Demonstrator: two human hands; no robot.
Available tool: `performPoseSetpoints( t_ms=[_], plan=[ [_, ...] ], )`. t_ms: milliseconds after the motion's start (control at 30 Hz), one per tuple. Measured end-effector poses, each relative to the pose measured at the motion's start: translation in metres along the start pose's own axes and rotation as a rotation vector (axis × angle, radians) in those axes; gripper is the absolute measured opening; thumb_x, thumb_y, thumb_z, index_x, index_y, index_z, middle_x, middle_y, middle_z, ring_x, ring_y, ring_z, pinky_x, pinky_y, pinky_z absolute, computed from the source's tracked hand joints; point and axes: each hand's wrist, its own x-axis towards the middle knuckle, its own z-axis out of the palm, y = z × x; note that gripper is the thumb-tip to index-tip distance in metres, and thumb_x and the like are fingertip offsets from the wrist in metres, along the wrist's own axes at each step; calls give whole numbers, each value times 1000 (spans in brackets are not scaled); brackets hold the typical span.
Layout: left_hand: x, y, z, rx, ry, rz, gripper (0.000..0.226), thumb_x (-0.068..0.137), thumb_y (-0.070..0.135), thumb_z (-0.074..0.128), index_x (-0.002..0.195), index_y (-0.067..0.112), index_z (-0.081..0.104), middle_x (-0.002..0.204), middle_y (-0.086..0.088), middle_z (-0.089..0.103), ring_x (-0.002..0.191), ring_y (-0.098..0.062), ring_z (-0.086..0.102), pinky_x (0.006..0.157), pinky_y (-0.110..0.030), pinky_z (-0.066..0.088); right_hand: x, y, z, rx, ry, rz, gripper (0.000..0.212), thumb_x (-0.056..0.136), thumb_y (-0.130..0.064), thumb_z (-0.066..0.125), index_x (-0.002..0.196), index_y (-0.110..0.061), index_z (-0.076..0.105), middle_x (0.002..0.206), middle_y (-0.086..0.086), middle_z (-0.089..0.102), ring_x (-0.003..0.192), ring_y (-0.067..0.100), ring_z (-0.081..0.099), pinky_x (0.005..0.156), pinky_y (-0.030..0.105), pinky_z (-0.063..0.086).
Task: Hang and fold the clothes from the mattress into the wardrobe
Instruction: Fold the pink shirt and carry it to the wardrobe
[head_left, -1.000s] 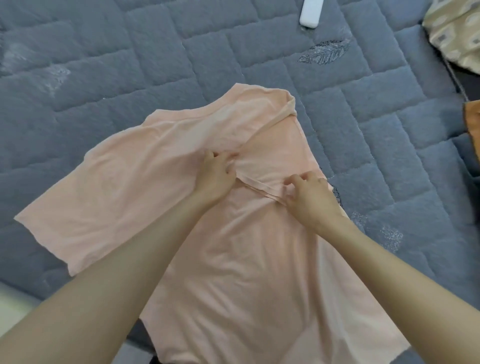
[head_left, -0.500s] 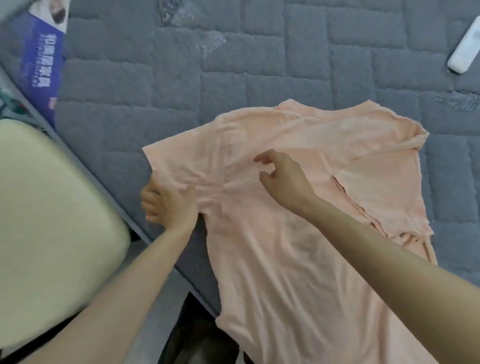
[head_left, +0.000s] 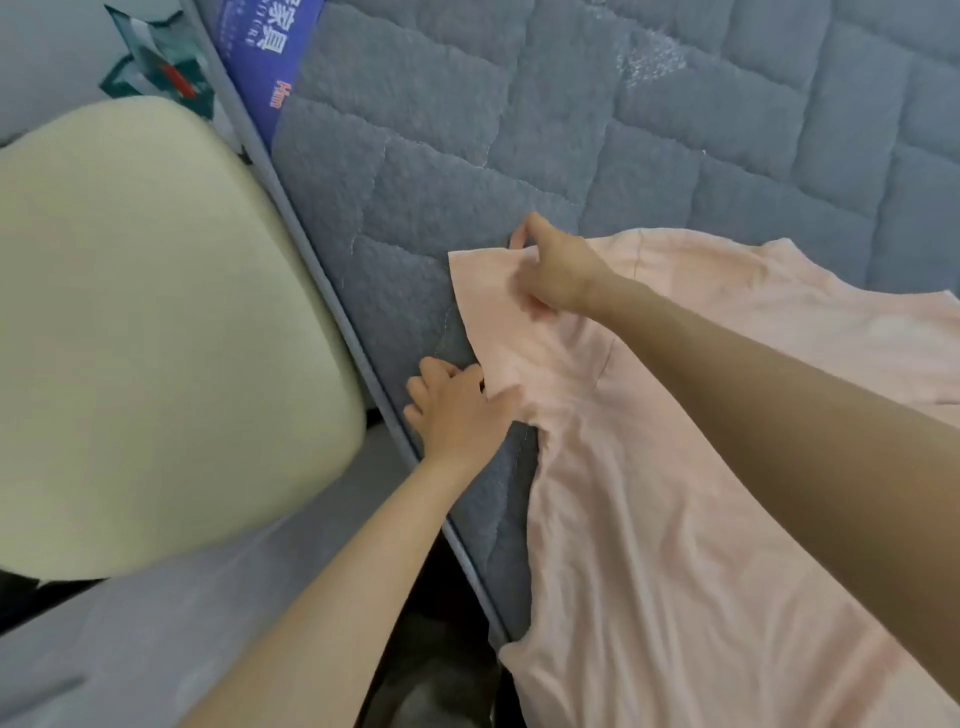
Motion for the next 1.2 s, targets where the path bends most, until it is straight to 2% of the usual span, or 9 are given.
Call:
performPoseSetpoints(
  t_ms=[67,200,300,467,600,767,867,1067,1200],
  plan=[
    [-3,-3,0,-52,47,77,34,86,41,58,78,8,52,103,2,30,101,-22,32,89,-33,30,4,-3,-1,-17,-59,-32,15,85,-5,42,82,-20,43,68,6,67,60,21,61,54,26,48],
    [-18,6,-8,-220,143,460,32,79,19,60,58,16,36,103,8,42,93,-19,47,72,-26,38,-11,9,-23,117,156,-92,23,80,3,43,74,-17,52,79,2,63,79,16,57,67,27,41],
    [-34,29,1,-133,159,740,19,72,17,60,62,17,44,120,3,51,98,-21,52,74,-30,41,-38,44,-49,370,332,-44,34,71,13,39,60,-12,60,53,-13,56,61,1,52,69,24,44],
    [-54,67,47,-12,-83,943,24,67,21,57,59,19,34,126,1,52,102,-22,53,86,-32,36,-98,116,-69,591,463,186,47,73,16,35,60,-15,68,52,-12,62,64,13,55,71,28,53],
    [-68,85,71,98,-244,800,20,79,46,58,77,27,56,153,5,31,136,-16,34,110,-36,29,-134,176,-65,561,370,400,40,82,7,40,88,-12,75,84,-3,69,70,15,54,57,21,46],
    [-56,105,68,91,-163,769,22,92,25,50,112,22,57,154,6,27,136,-15,34,110,-28,27,-156,219,-49,473,509,467,26,84,-11,51,93,-23,72,107,-1,68,93,24,62,67,31,51],
    [-31,127,66,179,-135,803,36,97,15,41,133,21,46,156,4,21,140,-15,25,114,-27,22,-163,233,-53,306,623,455,29,84,-17,51,107,-22,68,126,8,57,112,30,54,97,37,44],
    [19,197,73,464,-81,793,64,92,3,40,148,21,18,158,-16,-5,146,-32,-6,119,-41,-1,-165,274,-87,21,639,651,56,80,-4,51,134,-18,42,144,11,31,123,41,37,92,47,41],
    [42,230,83,723,-170,645,94,83,26,64,151,25,-2,156,-17,1,144,-35,-5,116,-54,-3,-156,306,-108,-90,556,720,80,75,-6,65,142,-32,29,152,7,18,136,36,18,107,53,30]
  ],
)
